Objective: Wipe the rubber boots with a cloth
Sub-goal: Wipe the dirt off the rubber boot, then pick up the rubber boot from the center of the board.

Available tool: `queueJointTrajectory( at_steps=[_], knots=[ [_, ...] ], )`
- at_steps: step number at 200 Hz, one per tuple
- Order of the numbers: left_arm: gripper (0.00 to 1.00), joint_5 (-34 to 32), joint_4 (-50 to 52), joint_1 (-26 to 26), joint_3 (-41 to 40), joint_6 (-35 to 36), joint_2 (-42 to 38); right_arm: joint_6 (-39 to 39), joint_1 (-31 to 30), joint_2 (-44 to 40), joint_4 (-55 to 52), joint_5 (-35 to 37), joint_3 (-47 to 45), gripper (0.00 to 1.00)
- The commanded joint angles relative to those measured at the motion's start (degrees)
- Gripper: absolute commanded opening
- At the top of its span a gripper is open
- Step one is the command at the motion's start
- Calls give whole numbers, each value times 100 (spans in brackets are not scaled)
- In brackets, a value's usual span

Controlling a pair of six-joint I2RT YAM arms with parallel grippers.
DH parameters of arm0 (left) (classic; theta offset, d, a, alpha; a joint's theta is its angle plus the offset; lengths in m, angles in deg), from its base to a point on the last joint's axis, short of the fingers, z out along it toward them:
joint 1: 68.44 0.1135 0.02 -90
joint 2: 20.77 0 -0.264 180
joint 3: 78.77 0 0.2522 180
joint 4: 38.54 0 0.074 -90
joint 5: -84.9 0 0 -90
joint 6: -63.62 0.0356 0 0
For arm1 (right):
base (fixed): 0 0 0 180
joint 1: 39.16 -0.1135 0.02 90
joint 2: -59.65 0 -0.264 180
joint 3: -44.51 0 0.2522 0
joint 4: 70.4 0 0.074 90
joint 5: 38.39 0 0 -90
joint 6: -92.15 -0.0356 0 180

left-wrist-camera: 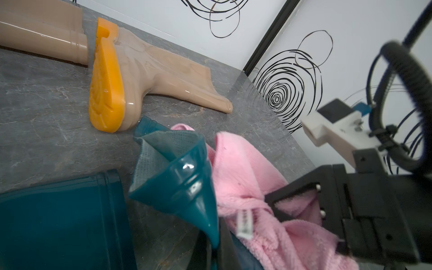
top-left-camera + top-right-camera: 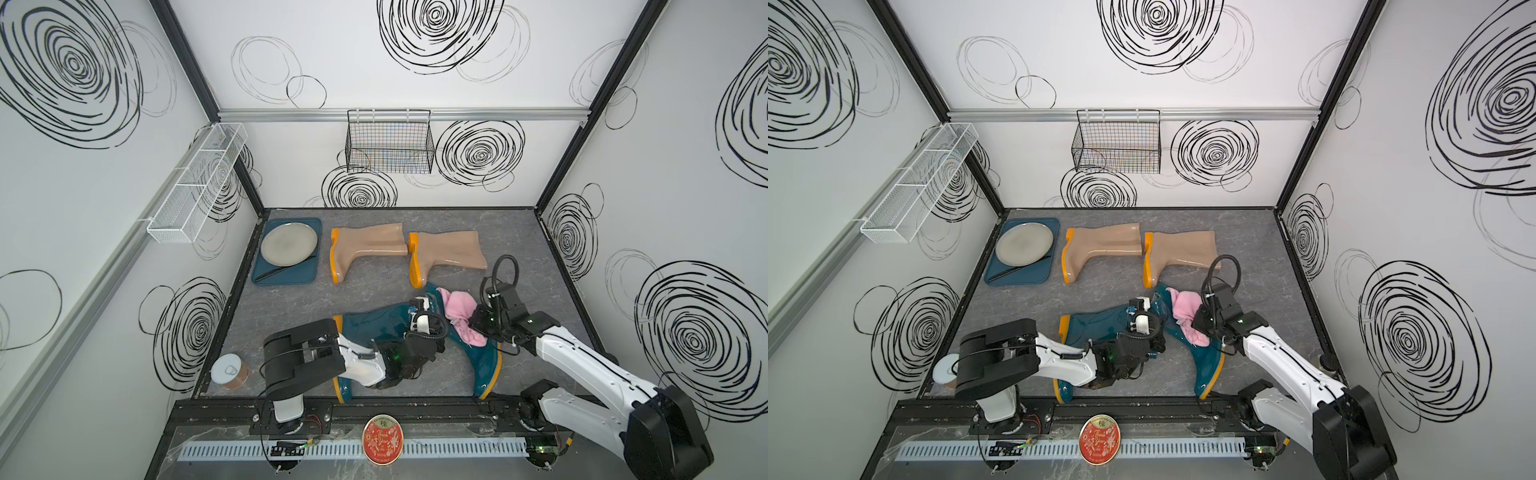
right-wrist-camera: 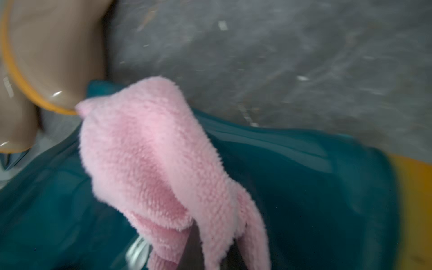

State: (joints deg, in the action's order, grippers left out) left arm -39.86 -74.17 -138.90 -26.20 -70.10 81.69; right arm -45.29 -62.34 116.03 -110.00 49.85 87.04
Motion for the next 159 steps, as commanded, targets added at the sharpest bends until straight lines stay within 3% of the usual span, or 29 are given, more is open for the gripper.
queueJointTrajectory(
  at_steps=[1,22,50,89,103,134,159],
  knots=[
    [0,62,-391,13,160,-6,29,350,677,-566,-652,656,-80,0],
    [0,41,-349,23,188,66,-88,541,1432,-585,-450,36,-117,0],
    [0,-69,-188,6,293,275,-417,585,2070,-406,-1042,23,449,0],
    [0,-171,-56,-143,752,794,-759,1000,3010,-863,-1505,-125,1204,0],
    [0,-178,0,-201,997,1005,-819,1080,3484,-1015,-1809,-539,1559,0],
    [0,12,223,-238,1657,1357,-826,736,3524,-1461,-2457,-906,2411,0],
    [0,148,375,-296,2260,1767,-675,582,3357,-1996,-2940,-375,2863,0]
  ],
)
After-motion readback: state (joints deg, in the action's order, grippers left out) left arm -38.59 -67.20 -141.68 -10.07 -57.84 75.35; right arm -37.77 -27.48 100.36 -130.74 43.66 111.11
